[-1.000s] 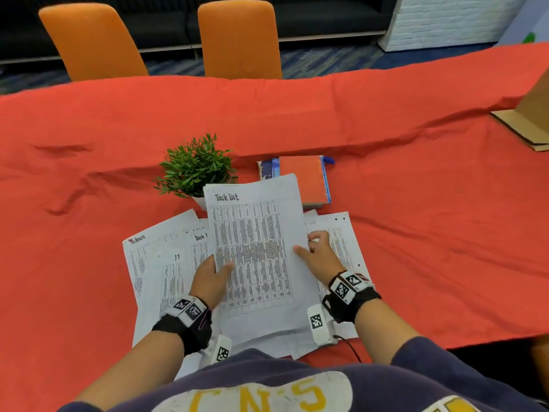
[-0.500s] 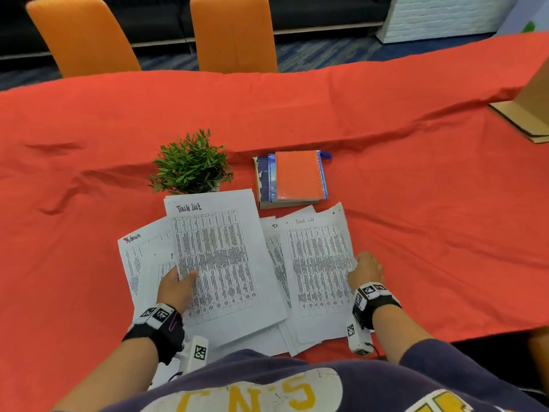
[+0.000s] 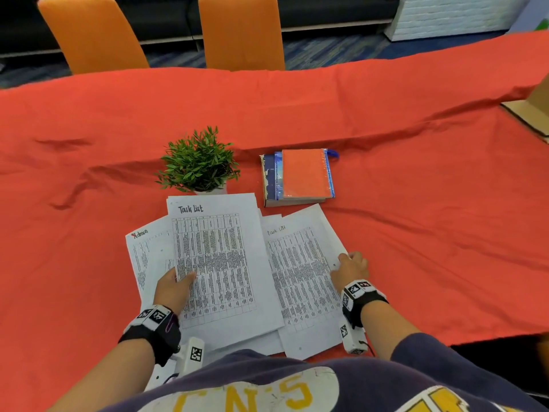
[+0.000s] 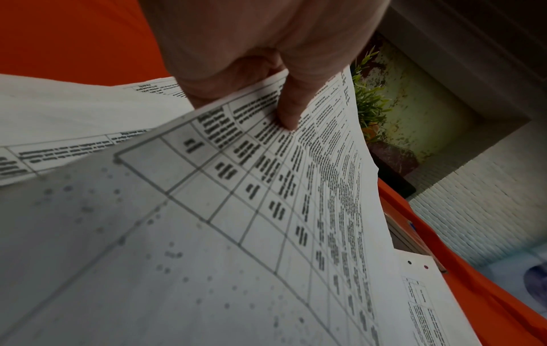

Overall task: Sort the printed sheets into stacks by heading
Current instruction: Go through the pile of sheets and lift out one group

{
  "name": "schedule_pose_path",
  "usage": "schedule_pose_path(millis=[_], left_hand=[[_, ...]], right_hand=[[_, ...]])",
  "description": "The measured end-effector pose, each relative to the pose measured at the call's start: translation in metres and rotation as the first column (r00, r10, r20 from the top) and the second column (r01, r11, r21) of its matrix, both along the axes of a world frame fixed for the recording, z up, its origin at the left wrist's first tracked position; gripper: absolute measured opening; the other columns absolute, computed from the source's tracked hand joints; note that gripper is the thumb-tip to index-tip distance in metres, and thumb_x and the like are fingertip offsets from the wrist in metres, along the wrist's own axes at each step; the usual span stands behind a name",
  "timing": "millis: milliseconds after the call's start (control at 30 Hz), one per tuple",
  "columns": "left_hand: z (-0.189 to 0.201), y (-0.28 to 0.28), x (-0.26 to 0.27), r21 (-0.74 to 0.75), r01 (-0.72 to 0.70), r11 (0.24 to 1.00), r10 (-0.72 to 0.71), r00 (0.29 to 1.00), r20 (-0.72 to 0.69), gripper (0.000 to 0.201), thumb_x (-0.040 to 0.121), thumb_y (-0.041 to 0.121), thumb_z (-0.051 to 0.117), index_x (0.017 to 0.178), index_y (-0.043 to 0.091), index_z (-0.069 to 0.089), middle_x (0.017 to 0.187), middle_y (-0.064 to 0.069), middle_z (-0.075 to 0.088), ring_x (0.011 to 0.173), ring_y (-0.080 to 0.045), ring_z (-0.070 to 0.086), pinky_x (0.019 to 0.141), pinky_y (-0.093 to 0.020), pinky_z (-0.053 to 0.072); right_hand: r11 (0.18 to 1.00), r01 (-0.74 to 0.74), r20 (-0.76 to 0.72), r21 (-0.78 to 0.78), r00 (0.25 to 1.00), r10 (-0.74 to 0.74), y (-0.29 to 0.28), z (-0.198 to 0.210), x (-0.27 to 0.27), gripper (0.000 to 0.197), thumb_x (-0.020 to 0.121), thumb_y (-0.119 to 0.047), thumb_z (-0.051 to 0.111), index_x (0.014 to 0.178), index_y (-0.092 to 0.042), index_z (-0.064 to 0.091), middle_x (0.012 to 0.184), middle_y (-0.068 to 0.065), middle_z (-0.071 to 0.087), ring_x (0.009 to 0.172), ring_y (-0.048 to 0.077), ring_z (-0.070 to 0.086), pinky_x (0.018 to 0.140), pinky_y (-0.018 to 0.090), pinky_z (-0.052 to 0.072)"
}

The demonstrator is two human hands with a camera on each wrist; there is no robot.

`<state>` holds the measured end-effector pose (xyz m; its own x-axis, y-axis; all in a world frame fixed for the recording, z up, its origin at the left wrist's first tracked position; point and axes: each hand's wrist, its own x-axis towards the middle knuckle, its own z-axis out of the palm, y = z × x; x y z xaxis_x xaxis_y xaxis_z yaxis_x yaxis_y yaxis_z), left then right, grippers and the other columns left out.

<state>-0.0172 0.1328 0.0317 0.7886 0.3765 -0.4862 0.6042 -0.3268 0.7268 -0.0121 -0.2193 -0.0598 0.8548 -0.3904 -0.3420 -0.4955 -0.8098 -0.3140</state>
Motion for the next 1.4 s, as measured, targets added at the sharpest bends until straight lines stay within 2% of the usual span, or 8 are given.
schedule_pose_path(millis=[367, 533, 700, 867, 1033, 1167, 1300, 1400], left_hand=[[-0.018, 0.021, 0.000, -0.020, -0.017, 1.000, 0.016, 0.999, -0.042, 0.061, 0.090, 0.031, 0.060, 0.143, 0.010, 0.037, 0.147, -0.010, 0.043, 0.133, -0.031, 0.043, 0.109, -0.049, 0.035], [-0.012, 0.021, 0.002, 0.011, -0.004, 1.000, 0.005, 0.999, -0.050, 0.063, 0.093, 0.030, 0.057, 0.146, 0.007, 0.032, 0.151, -0.012, 0.035, 0.136, -0.032, 0.037, 0.112, -0.047, 0.032], [-0.008, 0.022, 0.005, 0.012, 0.008, 1.000, -0.007, 1.000, -0.011, 0.058, 0.093, 0.029, 0.057, 0.143, 0.008, 0.037, 0.148, -0.009, 0.041, 0.134, -0.031, 0.041, 0.110, -0.046, 0.033], [0.004, 0.015, 0.010, -0.008, 0.029, 1.000, -0.028, 0.996, 0.083, 0.039, 0.096, 0.016, 0.052, 0.133, 0.006, 0.049, 0.133, -0.008, 0.054, 0.121, -0.029, 0.051, 0.094, -0.032, 0.036], [0.016, -0.004, 0.012, -0.171, 0.055, 0.984, -0.030, 0.989, 0.148, 0.015, 0.095, 0.017, 0.054, 0.107, 0.024, 0.060, 0.113, -0.004, 0.064, 0.086, -0.014, 0.060, 0.074, -0.030, 0.050], [0.033, -0.029, 0.017, -0.270, 0.104, 0.957, -0.068, 0.988, 0.139, 0.026, 0.094, 0.018, 0.056, 0.120, 0.016, 0.056, 0.131, -0.006, 0.056, 0.108, -0.018, 0.055, 0.096, -0.032, 0.039], [0.036, -0.047, 0.020, -0.350, 0.119, 0.929, -0.065, 0.985, 0.161, 0.022, 0.098, 0.033, 0.043, 0.103, 0.025, 0.063, 0.125, 0.002, 0.061, 0.100, -0.009, 0.058, 0.086, -0.027, 0.044], [0.024, -0.051, 0.020, -0.256, 0.165, 0.953, -0.123, 0.977, 0.173, 0.066, 0.088, 0.066, 0.030, 0.135, 0.024, 0.048, 0.144, 0.005, 0.046, 0.132, -0.016, 0.042, 0.113, -0.041, 0.031]], right_hand=[[0.993, -0.031, 0.181, 0.116, 0.984, 0.010, -0.001, 0.005, 0.000, 0.033, 0.073, 0.015, 0.042, 0.087, -0.014, 0.045, 0.092, 0.005, 0.043, 0.085, 0.029, 0.050, 0.067, 0.034, 0.039], [0.954, 0.022, 0.172, 0.298, 0.982, -0.077, -0.010, 0.027, 0.004, 0.050, 0.083, 0.014, 0.043, 0.127, -0.009, 0.048, 0.109, 0.013, 0.051, 0.097, 0.030, 0.056, 0.078, 0.033, 0.044], [0.972, -0.031, 0.260, 0.233, 0.965, -0.031, -0.038, 0.055, 0.014, 0.023, 0.087, 0.003, 0.044, 0.086, -0.009, 0.063, 0.080, 0.016, 0.055, 0.070, 0.027, 0.051, 0.059, 0.028, 0.036], [0.802, -0.082, 0.421, 0.591, 0.880, -0.221, -0.049, 0.109, 0.014, 0.011, 0.085, -0.002, 0.062, 0.088, -0.011, 0.068, 0.075, 0.009, 0.065, 0.066, 0.018, 0.054, 0.065, 0.025, 0.046], [0.370, -0.002, 0.170, 0.929, 0.891, -0.420, -0.009, 0.120, 0.023, 0.021, 0.085, 0.007, 0.058, 0.097, -0.009, 0.066, 0.092, 0.008, 0.074, 0.074, 0.020, 0.072, 0.066, 0.031, 0.058], [0.441, 0.001, 0.144, 0.898, 0.945, -0.294, 0.033, 0.108, 0.021, 0.020, 0.091, -0.003, 0.054, 0.106, -0.011, 0.064, 0.104, 0.008, 0.071, 0.090, 0.024, 0.069, 0.082, 0.040, 0.056], [0.514, -0.001, 0.123, 0.858, 0.971, -0.203, 0.052, 0.094, 0.024, 0.019, 0.092, -0.008, 0.054, 0.103, -0.023, 0.059, 0.110, 0.007, 0.069, 0.101, 0.029, 0.067, 0.093, 0.050, 0.051], [0.535, 0.017, 0.113, 0.845, 0.971, -0.209, 0.057, 0.086, 0.028, 0.024, 0.089, -0.011, 0.060, 0.102, -0.029, 0.050, 0.111, 0.010, 0.068, 0.097, 0.030, 0.068, 0.090, 0.054, 0.052]])
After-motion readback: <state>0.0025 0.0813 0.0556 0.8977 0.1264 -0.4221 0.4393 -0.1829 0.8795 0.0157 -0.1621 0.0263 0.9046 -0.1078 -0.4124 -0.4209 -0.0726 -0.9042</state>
